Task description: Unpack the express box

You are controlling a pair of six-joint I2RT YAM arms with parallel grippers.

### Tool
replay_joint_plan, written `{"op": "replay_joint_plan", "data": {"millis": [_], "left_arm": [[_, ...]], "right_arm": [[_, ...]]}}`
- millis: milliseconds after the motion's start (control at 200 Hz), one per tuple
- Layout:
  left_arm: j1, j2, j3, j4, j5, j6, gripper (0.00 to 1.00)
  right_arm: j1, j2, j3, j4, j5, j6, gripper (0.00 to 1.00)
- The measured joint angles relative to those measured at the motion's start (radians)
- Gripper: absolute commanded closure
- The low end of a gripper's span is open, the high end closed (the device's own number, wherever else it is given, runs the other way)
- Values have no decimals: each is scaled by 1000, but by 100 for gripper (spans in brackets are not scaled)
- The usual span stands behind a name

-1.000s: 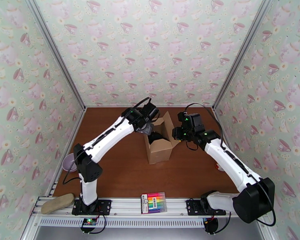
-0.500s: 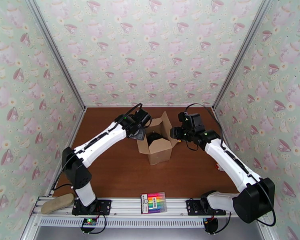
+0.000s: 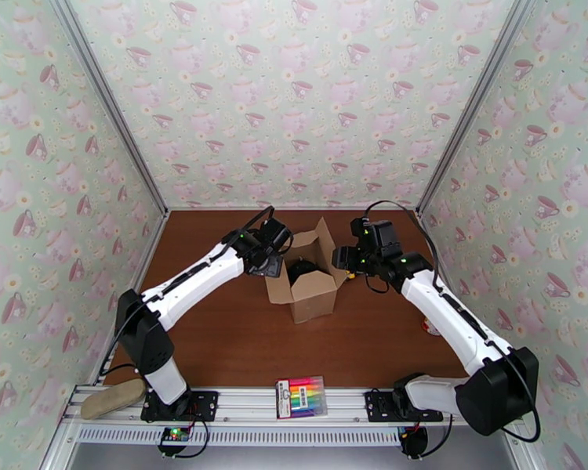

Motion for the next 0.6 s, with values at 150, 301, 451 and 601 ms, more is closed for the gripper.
{"op": "replay_joint_plan", "data": {"millis": [150, 301, 451, 601], "left_arm": [[5, -8, -33, 18, 9, -8, 27], [9, -10, -60, 30, 13, -18, 28], [10, -14, -76, 40, 21, -25, 28], [10, -15, -97, 53, 28, -29, 28]], "right_arm": [[0, 19, 0, 0, 18, 3, 49], [0, 42, -6, 8, 36, 8, 49], [0, 64, -22, 23, 53, 10, 45], [-2, 81, -41, 42, 61, 18, 41]]}}
